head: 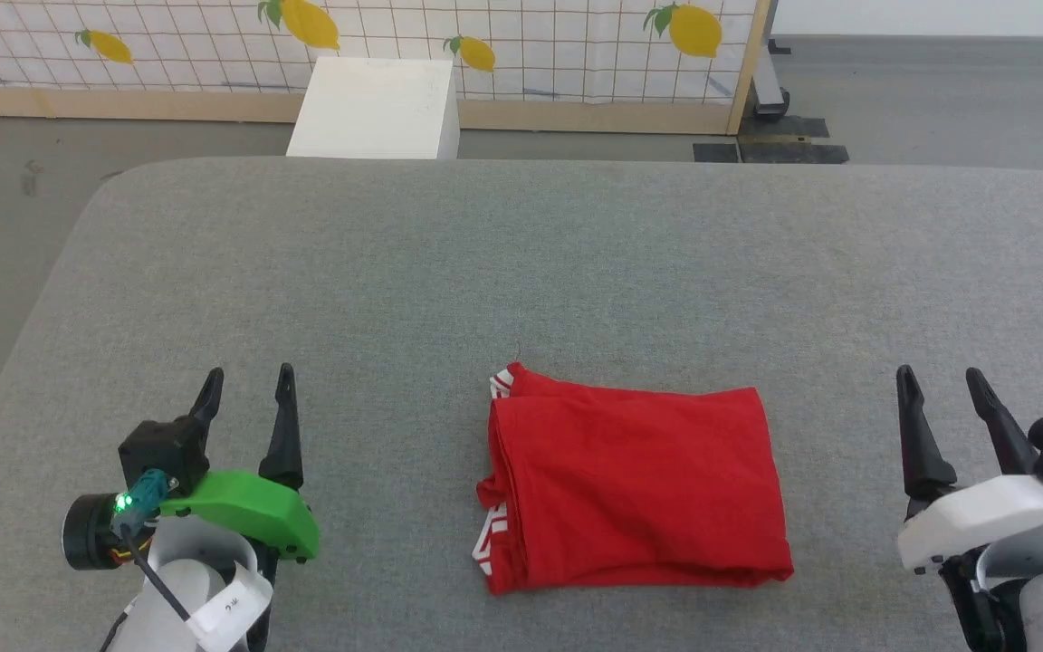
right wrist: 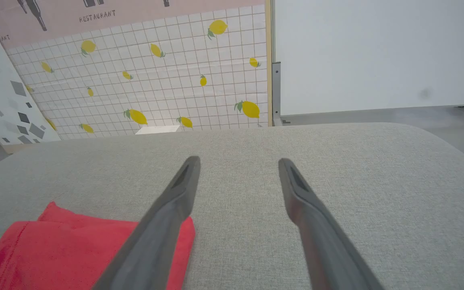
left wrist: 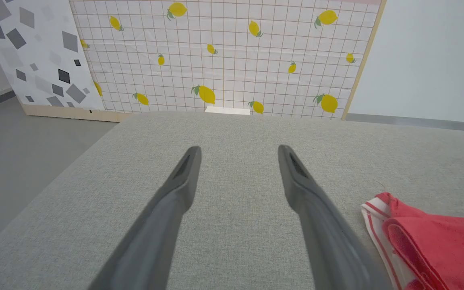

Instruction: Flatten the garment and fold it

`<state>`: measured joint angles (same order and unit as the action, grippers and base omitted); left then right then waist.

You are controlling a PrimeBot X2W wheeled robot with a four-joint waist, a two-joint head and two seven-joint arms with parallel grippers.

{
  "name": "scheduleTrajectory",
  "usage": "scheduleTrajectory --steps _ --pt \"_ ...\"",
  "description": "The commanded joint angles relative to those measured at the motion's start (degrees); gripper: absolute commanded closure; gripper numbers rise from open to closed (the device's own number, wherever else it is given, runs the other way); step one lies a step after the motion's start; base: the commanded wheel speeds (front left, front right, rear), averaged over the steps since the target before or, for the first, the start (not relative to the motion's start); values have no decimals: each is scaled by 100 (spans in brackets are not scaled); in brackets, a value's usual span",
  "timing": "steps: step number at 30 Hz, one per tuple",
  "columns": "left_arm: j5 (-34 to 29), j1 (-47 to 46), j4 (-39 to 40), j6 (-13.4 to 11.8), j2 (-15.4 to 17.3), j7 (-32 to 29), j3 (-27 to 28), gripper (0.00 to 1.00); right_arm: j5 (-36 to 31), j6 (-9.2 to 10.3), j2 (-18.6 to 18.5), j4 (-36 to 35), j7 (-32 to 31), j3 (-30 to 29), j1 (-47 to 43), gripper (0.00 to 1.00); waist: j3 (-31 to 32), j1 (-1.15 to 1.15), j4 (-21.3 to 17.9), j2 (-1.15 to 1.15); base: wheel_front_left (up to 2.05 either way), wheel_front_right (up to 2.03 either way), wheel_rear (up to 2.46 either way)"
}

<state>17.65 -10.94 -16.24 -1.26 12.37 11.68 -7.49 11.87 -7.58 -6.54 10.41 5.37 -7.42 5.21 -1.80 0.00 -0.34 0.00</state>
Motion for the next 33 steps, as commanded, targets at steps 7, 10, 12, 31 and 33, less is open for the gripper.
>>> scheduleTrajectory --steps 7,10,12,31,33 --pt "72 -80 114 -62 74 7 3 0 176 9 -231 -225 -891 193 544 0 -122 0 -2 0 0 0 0" --pt "71 -112 173 -76 80 3 -13 0 321 9 -360 -259 -1559 407 796 0 -187 0 39 0 0 0 0" --pt "66 -121 210 -86 80 6 -30 0 432 9 -430 -207 -2138 596 943 0 -228 0 78 0 0 0 0" --pt "-5 -480 489 -148 -48 93 -268 0 232 9 -639 1002 -5021 1774 1414 0 -1007 0 726 0 0 0 0" --pt "-3 -505 482 -149 -59 107 -284 0 236 9 -626 1102 -5097 1836 1391 0 -1050 0 766 0 0 0 0"
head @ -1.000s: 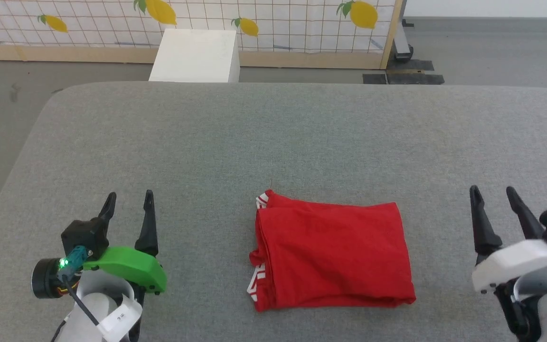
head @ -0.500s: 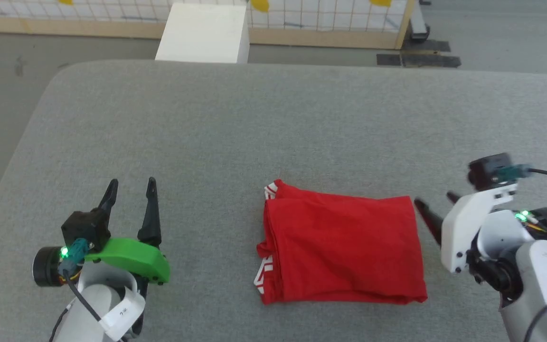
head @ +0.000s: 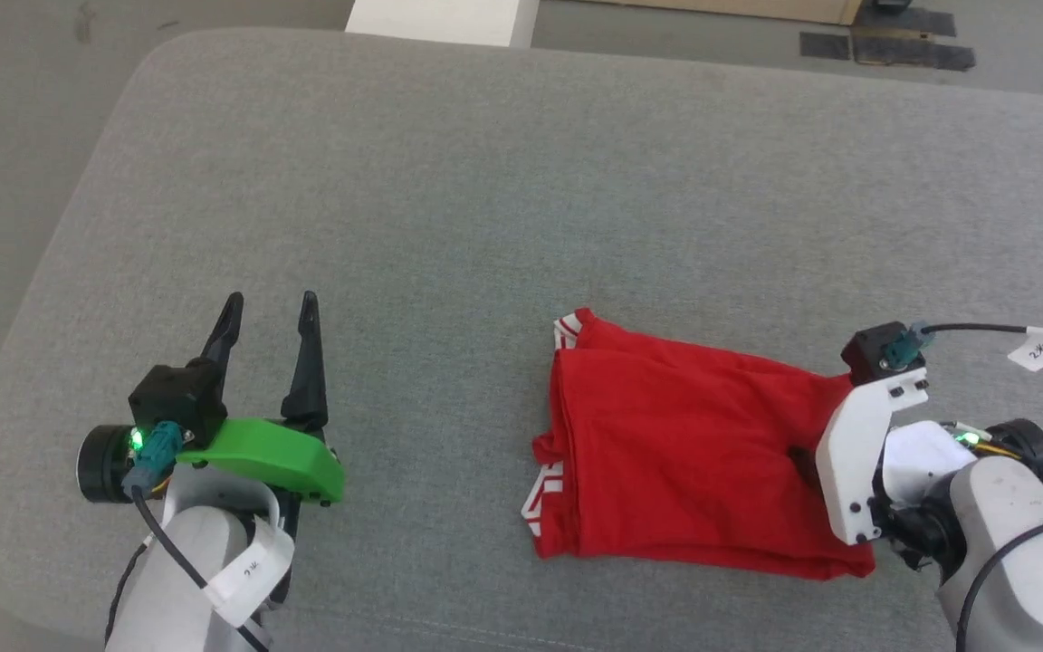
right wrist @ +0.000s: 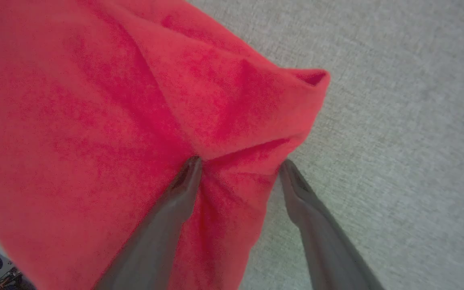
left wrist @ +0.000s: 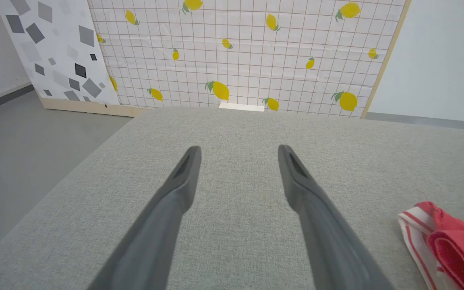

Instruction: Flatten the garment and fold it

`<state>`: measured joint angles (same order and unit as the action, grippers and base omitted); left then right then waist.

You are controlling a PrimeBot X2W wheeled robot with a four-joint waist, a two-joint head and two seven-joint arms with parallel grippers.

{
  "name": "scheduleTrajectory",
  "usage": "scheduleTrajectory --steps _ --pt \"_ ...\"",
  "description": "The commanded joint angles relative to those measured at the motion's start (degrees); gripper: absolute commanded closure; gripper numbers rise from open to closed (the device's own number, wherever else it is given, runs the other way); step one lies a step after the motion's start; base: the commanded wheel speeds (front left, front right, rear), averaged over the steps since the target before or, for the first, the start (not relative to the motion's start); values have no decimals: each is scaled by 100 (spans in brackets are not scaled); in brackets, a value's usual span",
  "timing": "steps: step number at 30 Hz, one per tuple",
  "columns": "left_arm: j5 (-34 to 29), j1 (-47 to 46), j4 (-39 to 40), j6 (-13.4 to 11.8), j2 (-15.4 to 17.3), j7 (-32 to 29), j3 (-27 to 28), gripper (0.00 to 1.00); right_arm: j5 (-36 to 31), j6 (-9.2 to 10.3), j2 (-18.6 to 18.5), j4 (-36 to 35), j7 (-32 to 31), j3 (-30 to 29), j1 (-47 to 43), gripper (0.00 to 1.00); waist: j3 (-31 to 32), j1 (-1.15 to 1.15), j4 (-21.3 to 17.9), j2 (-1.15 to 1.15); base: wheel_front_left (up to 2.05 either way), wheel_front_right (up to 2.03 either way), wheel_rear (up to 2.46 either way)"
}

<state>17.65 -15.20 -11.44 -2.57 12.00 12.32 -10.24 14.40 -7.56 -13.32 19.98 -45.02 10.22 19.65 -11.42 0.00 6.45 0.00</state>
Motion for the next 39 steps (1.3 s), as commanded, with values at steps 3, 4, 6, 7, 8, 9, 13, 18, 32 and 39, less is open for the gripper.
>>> scheduleTrajectory --steps 3,4,6,7,8,9,13,18,32,39 --pt "0 -101 -24 -21 -38 69 -29 0 27 8 59 264 -163 183 -101 0 -110 0 119 0 0 0 0" --pt "2 -103 -32 -22 -43 76 -35 0 56 8 54 294 -209 223 -118 0 -112 0 127 0 0 0 0" --pt "8 -108 -52 -23 -57 90 -49 0 149 8 39 345 -321 283 -155 0 -108 0 142 0 0 0 0" --pt "15 -111 -70 -21 -64 98 -58 0 218 8 25 365 -381 302 -167 58 -98 0 150 0 0 0 0" --pt "21 -113 -83 -18 -69 103 -62 0 266 8 18 368 -409 297 -173 73 -87 0 154 0 0 0 0" --pt "26 -114 -99 -15 -72 108 -68 0 300 8 2 359 -431 302 -177 100 -71 0 158 0 0 0 0" --pt "50 -104 -173 -6 -71 126 -80 0 417 8 -110 256 -356 288 -136 100 29 0 150 0 0 0 0" --pt "62 -58 -224 5 -31 139 -94 0 546 8 -268 16 -259 307 14 100 218 0 77 0 0 0 0" --pt "166 -25 -59 -46 8 126 -76 0 956 8 -1392 -759 -708 736 764 100 174 0 -1474 0 0 0 0" --pt "56 -322 111 -62 147 -74 -149 0 940 8 -1575 -376 -425 614 1166 100 -293 0 -2490 0 0 0 0"
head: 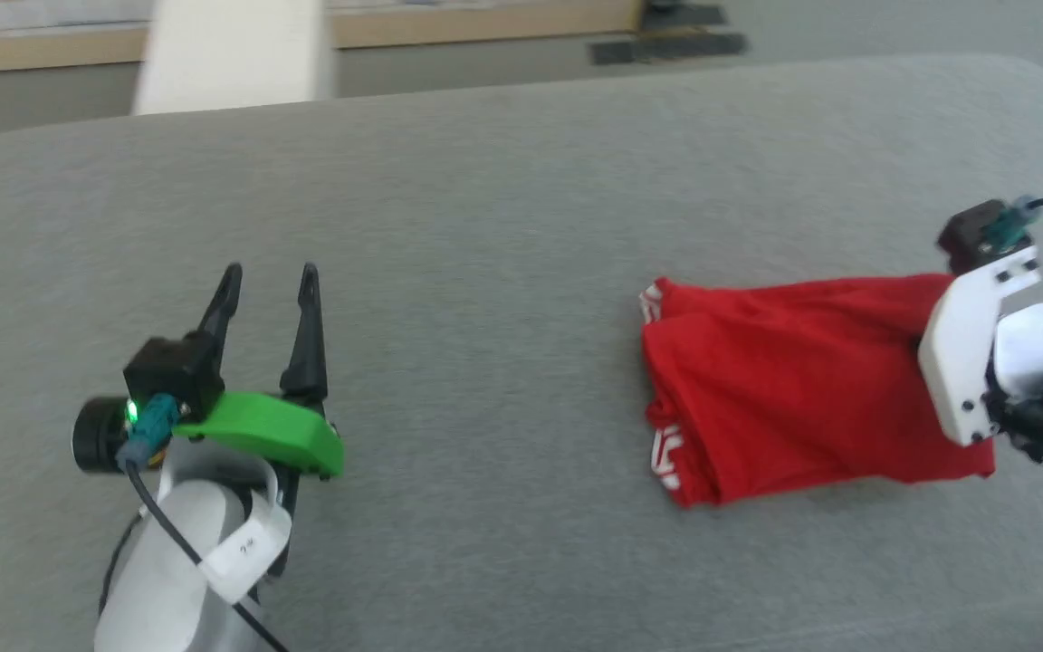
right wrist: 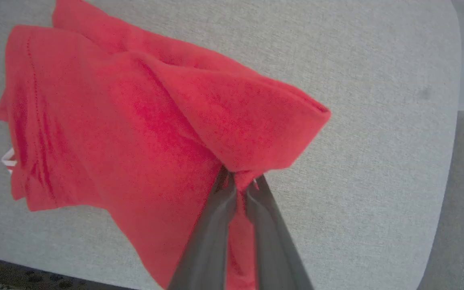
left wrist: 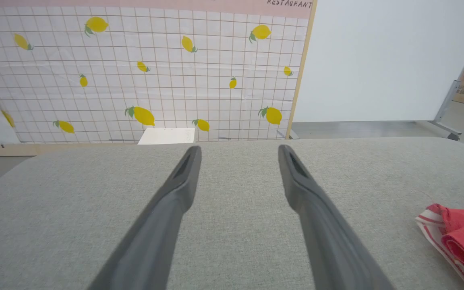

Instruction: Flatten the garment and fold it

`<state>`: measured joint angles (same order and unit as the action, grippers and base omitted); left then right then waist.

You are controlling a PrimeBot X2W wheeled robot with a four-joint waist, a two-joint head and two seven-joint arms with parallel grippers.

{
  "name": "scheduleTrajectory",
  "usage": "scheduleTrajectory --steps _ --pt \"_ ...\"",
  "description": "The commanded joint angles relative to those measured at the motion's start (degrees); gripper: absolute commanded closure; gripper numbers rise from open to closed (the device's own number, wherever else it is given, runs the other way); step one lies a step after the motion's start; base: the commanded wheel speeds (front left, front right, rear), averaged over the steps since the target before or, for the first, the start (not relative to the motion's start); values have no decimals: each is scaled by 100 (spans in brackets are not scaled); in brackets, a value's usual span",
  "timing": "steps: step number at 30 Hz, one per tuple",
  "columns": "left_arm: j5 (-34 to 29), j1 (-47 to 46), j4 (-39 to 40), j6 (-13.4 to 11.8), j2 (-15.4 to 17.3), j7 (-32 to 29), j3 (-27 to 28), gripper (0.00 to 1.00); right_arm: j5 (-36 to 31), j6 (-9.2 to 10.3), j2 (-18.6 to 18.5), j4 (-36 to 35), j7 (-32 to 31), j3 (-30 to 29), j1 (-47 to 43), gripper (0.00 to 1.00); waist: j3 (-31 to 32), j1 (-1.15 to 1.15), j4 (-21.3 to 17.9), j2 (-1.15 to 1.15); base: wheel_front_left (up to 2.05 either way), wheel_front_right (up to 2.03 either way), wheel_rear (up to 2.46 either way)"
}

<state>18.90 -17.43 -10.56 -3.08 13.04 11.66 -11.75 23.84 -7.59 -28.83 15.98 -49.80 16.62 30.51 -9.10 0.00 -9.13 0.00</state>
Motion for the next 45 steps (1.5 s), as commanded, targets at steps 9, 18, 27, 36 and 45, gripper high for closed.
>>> scheduleTrajectory --steps 9,18,27,36,45 --pt "-266 -489 407 -67 324 -415 -58 0 -236 10 4 914 870 -521 622 100 -1271 0 -1472 0 0 0 0" --pt "-544 -800 1226 -191 706 -1010 -60 0 -585 10 -388 1867 1510 -1413 1297 100 -2294 0 -1276 0 0 0 0" --pt "-772 -803 2188 -373 1109 -1560 90 0 -1188 10 -589 2793 2196 -2507 1989 100 -3063 0 -962 0 0 0 0" --pt "-820 -581 2664 -508 1294 -1794 216 0 -1916 10 -548 3515 2877 -3134 2355 0 -3216 0 -874 0 0 0 0" --pt "-634 -387 2340 -589 1117 -1408 247 0 -1853 10 -552 3393 3865 -3030 2613 0 -2555 0 -864 0 0 0 0"
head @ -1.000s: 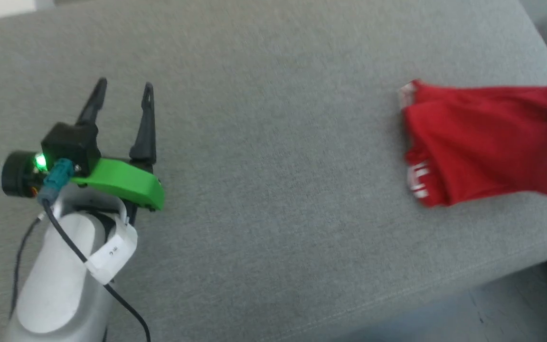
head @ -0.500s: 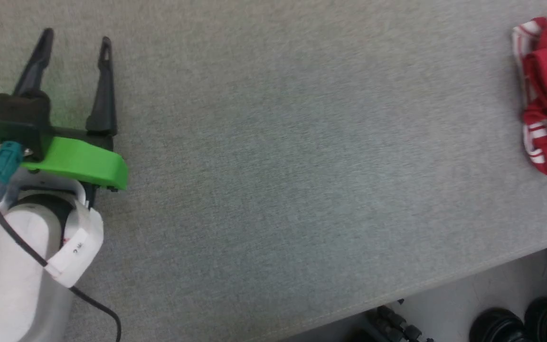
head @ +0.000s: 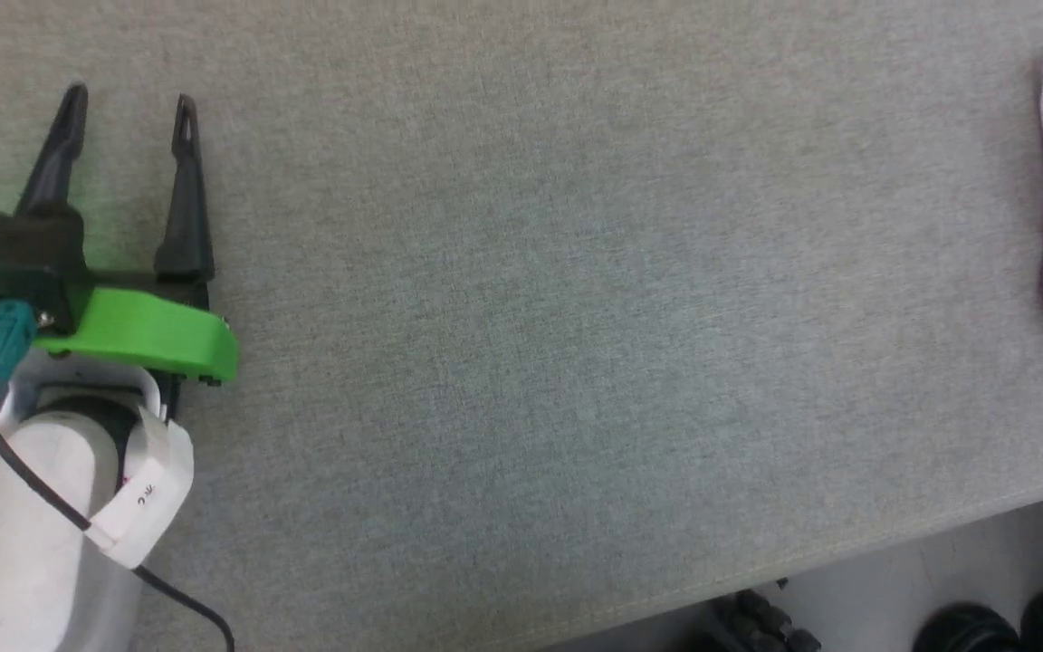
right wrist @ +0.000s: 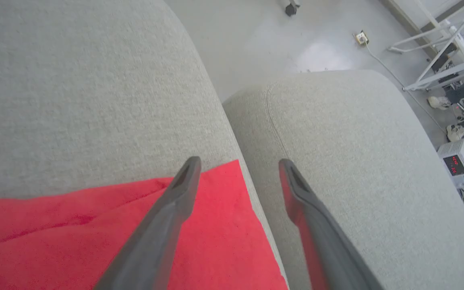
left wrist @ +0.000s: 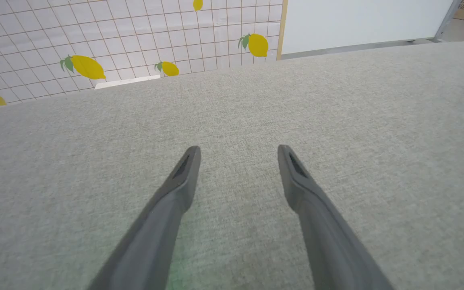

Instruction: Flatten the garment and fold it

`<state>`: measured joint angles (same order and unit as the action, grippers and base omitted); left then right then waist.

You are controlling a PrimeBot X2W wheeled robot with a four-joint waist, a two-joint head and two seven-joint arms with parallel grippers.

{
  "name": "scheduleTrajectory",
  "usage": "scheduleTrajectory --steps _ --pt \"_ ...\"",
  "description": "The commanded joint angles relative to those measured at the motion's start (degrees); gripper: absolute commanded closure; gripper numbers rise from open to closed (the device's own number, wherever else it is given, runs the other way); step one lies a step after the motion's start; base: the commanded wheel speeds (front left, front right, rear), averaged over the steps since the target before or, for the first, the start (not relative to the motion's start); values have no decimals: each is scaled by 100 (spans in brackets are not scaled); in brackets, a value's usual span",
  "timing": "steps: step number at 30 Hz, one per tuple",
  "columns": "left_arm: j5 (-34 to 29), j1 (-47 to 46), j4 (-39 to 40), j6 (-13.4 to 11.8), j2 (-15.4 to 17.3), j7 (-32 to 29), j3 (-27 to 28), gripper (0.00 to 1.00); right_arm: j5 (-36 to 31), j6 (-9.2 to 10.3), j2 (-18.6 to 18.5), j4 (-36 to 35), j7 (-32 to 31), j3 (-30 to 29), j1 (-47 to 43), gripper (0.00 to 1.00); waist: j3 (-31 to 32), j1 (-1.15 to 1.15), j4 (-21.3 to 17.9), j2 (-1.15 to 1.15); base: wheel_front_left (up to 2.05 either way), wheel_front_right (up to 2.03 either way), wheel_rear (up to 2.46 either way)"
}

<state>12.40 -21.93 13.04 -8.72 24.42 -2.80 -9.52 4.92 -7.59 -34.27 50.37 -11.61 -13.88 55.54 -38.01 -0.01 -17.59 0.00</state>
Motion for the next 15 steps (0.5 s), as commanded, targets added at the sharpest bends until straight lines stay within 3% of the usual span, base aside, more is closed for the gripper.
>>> scheduleTrajectory --steps 1,10,15 --pt "67 101 -104 -36 -67 129 39 0 141 10 4 -164 183 102 132 0 485 1 -2 0 0 0 0" --pt "502 436 -868 -57 -505 910 109 0 1032 10 117 -1512 1203 705 -188 0 1767 1 375 0 0 0 0" --pt "727 616 -1270 -30 -681 1262 176 0 1222 10 496 -2389 1663 760 -558 0 2409 1 633 0 0 0 0"
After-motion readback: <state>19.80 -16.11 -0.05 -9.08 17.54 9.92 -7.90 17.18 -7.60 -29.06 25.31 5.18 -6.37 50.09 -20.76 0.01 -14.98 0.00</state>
